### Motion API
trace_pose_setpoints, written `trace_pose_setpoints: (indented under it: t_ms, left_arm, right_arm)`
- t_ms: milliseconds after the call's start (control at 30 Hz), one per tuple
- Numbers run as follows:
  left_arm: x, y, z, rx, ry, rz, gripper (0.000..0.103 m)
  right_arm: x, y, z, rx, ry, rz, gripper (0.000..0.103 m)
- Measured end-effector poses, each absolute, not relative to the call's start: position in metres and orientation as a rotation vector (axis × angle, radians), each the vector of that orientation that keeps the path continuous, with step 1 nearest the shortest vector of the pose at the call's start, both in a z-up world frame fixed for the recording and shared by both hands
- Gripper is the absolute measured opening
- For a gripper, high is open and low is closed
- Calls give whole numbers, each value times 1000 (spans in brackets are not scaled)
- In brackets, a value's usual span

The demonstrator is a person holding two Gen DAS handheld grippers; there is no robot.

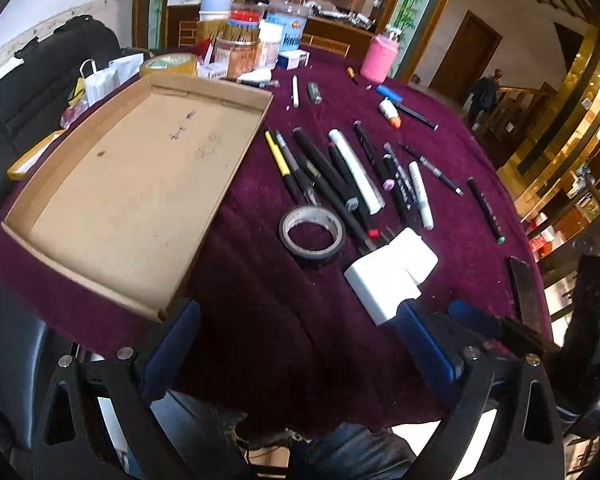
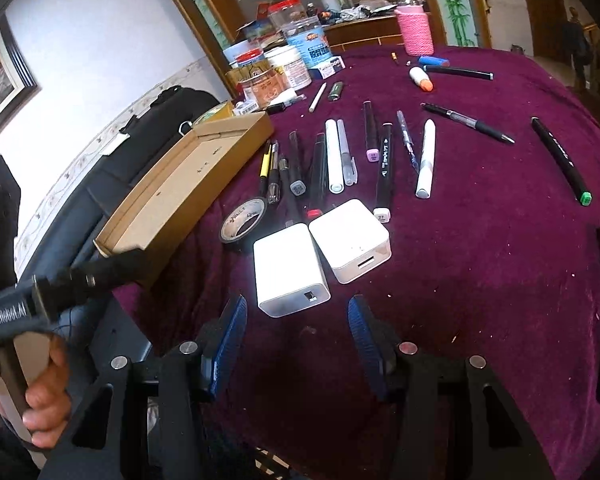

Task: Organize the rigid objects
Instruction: 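Move the left tool to one white charger while the right tool approaches the other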

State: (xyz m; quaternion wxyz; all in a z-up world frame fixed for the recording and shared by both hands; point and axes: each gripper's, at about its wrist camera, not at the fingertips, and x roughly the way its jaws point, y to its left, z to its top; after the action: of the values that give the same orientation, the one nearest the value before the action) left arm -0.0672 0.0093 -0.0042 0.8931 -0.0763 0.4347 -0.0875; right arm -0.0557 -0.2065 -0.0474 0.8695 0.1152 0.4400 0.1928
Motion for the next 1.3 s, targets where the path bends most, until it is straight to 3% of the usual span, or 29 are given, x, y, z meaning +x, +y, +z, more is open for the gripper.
trace_pose_setpoints:
  t_ms: [400,767,1300]
  left_arm:
    - [-44,-16,2,-26,989,-118,98]
    - [-34,-20,-16,-82,1045,-133,98]
    - [-22,-34,-24,-93,1089,-145,98]
  right_arm:
    - [-63,-207,-38,150,908,327,57]
    - [-46,-214,-49,165,945,393,57]
    - [24,-207,-67,23,1007,486,57]
